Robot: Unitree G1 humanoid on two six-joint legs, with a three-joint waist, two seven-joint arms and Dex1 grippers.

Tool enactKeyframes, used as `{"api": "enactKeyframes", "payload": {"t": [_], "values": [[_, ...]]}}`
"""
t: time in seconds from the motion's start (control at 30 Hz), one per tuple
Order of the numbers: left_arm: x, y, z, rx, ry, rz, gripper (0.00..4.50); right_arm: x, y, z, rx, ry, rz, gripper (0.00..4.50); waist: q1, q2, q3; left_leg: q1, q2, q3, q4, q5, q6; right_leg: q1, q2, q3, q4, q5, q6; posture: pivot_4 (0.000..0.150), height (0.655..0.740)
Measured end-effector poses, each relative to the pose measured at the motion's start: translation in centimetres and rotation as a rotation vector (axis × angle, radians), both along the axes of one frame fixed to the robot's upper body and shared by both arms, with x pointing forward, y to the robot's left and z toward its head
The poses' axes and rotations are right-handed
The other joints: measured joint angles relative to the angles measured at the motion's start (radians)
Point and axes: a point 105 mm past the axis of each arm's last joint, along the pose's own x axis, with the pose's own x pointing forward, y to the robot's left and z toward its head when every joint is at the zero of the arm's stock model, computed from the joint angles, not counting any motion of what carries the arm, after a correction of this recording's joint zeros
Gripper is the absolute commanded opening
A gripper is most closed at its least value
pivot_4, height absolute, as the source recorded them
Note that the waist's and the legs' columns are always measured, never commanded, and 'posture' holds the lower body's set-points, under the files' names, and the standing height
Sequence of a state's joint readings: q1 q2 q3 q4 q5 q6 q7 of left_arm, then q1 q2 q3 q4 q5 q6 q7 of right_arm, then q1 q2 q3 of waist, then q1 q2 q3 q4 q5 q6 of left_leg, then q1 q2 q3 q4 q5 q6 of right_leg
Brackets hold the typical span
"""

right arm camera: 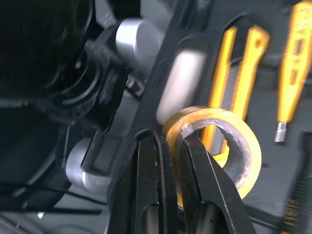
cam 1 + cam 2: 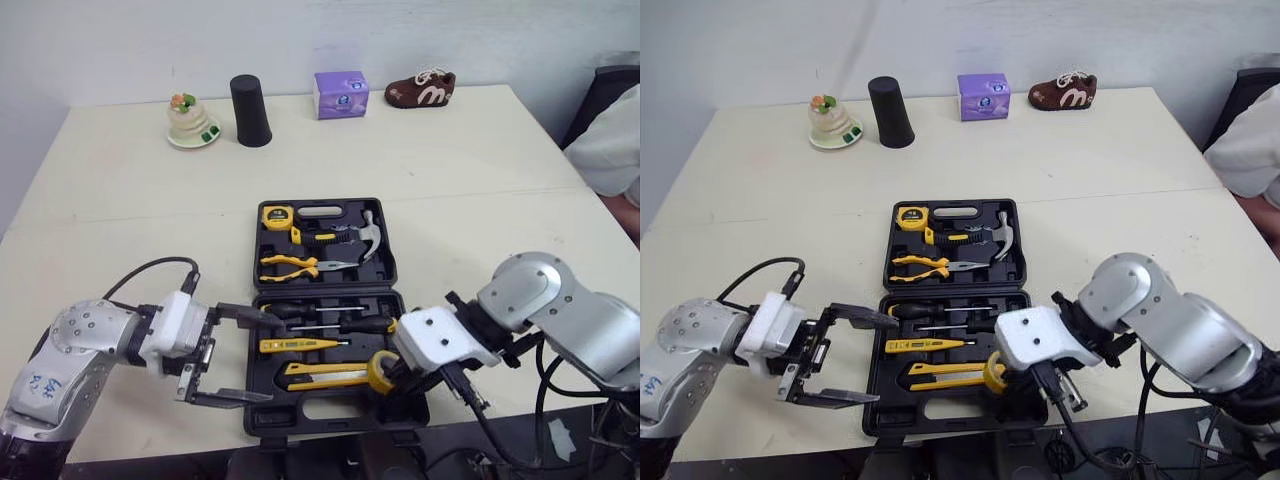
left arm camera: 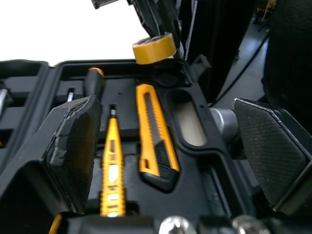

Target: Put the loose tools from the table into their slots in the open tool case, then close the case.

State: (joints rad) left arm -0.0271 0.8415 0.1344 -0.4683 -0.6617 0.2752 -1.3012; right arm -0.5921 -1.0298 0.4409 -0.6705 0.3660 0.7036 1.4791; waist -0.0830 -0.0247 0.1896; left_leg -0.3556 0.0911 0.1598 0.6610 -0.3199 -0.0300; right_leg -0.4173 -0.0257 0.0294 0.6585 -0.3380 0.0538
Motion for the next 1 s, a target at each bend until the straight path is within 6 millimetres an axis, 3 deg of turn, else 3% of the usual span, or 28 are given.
{"api": "enactKeyframes", "payload": {"t": [0.3,0.63,1.0], "values": [[-1.3,-0.3,-0.4,-0.004,0.04,0.022,4.5,-0.4,-0.3,-1.8,-0.053,0.017,0.021,0.02,-0.001,-0.001,0.0,0.0,0.001,0.001,0.0,0.0,0.0,0.0,0.0,0.0,0.0,0.0,-0.001,0.15,0.74],[-1.4,-0.5,-0.5,-0.005,0.032,0.062,4.5,-0.4,-1.3,-2.8,-0.108,0.036,0.009,0.02,-0.001,-0.002,0.001,0.001,0.001,0.001,0.001,-0.001,0.001,0.0,0.0,0.0,0.0,-0.001,-0.001,0.15,0.74],[-0.9,-0.6,-0.6,-0.001,0.024,0.097,4.5,-0.1,-1.0,-3.2,-0.115,0.012,0.008,0.02,-0.003,-0.005,0.0,0.001,0.001,0.001,0.001,-0.001,0.001,0.0,0.001,0.0,0.0,-0.001,-0.001,0.15,0.74]]}}
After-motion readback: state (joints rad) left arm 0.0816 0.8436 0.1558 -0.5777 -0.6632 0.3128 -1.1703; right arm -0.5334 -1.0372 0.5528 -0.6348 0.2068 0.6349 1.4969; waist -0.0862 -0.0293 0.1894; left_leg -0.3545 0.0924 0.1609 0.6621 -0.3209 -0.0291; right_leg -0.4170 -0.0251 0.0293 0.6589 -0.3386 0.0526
